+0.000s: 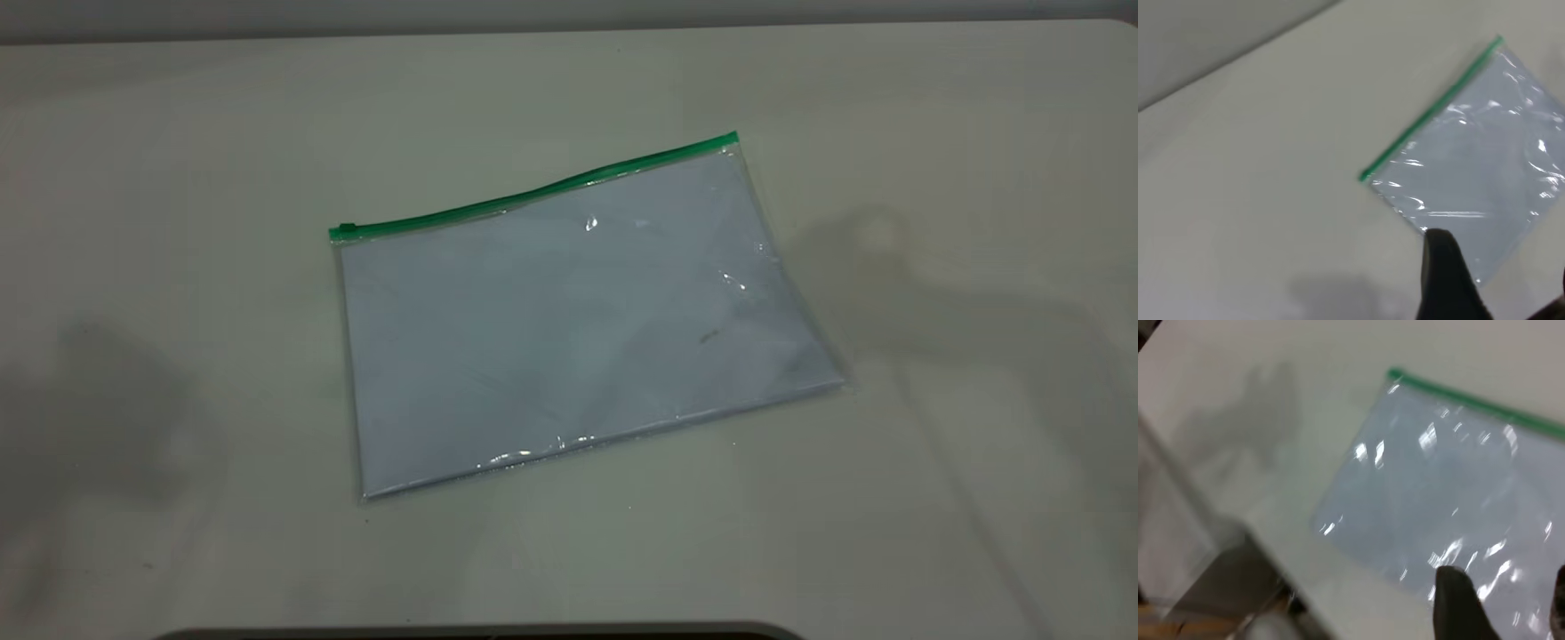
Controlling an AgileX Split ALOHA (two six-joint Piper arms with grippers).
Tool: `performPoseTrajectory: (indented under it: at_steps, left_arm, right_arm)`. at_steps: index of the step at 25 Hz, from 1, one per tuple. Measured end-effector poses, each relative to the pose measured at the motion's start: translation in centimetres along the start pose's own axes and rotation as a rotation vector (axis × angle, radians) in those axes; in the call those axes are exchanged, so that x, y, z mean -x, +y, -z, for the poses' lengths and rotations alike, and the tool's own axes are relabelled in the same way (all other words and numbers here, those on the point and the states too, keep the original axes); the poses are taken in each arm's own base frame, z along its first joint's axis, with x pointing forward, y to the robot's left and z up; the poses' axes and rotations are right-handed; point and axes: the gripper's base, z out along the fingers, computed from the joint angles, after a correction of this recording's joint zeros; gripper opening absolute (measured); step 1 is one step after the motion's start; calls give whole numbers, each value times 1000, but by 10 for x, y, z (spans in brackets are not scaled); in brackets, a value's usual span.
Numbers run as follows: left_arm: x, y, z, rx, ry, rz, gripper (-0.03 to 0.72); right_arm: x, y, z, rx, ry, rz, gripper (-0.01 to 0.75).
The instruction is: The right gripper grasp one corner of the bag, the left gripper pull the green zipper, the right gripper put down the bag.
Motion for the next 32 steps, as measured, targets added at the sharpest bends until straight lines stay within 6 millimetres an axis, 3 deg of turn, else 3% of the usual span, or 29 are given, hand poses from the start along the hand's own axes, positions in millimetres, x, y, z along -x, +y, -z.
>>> performPoseTrajectory:
  at_steps: [5,8,16,21,26,29,32]
  left_arm:
    - [-11,-7,30,74,-52,64,478]
    - [-25,-13,32,73,-43,87,478]
    - [-87,-24,-8,17,153,178,478]
    - [-126,-33,-27,-4,259,249,478]
    - [-169,-43,-37,11,335,287,478]
    - [-195,-50,-41,14,366,292,478]
    - [-215,-56,-44,15,373,293,478]
  right_arm:
    - [-12,62,55,-68,99,41,349]
    - [-30,93,78,-141,115,36,347]
    - [-120,127,126,-410,81,-72,347]
    - [-182,130,134,-572,46,-146,356]
    - [-235,126,119,-623,37,-228,385]
    - [-250,124,112,-627,-4,-222,387]
    - [-248,123,111,-635,-90,-192,387]
